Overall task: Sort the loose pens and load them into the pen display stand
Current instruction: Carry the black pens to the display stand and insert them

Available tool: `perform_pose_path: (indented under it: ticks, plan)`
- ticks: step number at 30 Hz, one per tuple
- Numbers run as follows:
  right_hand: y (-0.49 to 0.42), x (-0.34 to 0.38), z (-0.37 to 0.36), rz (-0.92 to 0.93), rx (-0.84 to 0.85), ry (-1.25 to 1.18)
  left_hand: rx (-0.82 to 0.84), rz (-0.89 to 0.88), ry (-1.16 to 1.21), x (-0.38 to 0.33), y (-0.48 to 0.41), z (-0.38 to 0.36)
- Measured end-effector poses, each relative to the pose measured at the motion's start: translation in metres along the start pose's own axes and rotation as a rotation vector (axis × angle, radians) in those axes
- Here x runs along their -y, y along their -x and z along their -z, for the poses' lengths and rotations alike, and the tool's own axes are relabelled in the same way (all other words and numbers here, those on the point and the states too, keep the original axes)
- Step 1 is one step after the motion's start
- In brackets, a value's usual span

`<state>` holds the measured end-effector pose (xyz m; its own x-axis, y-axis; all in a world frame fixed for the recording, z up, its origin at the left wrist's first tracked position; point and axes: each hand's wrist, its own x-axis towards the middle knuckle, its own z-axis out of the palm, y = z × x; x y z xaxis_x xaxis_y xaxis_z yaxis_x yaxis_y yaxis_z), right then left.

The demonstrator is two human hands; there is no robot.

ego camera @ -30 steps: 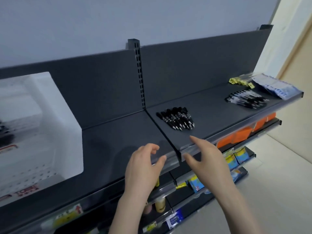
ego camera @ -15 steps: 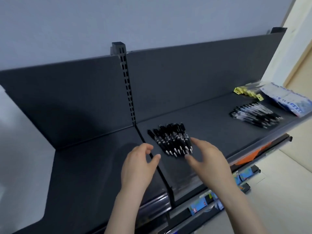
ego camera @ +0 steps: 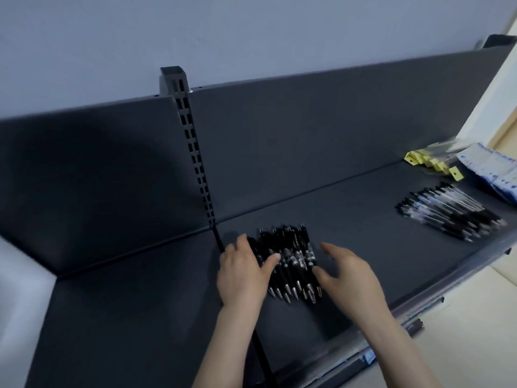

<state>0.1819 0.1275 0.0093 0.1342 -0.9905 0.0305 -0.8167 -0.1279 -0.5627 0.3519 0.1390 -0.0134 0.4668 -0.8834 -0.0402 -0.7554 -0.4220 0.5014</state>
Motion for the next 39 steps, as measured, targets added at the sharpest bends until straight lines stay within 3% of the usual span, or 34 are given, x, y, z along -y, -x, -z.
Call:
perform_pose_path:
  ticks: [11,18,23,30,34,39]
  plan:
    - [-0.052,-0.004,-0.016,-0.035,0.198,0.121,0.050,0.215,-0.084,-0.026,-0.013,-0.010]
    - [-0.077,-0.005,-0.011,-0.066,0.383,0.117,0.043,0.214,-0.057,-0.019,-0.017,-0.012]
    - [-0.075,-0.009,-0.014,-0.062,0.354,0.159,0.005,0.226,0.022,-0.014,-0.014,-0.015]
    - [-0.077,-0.014,-0.008,0.059,0.265,0.243,-0.046,0.285,0.346,0.000,-0.008,-0.008]
    - [-0.085,-0.007,0.004,0.216,0.205,0.201,-0.177,0.269,0.535,0.003,0.001,0.005]
    - [-0.089,0.022,0.012,0.457,0.235,0.047,-0.363,0.292,0.566,0.011,0.016,0.027]
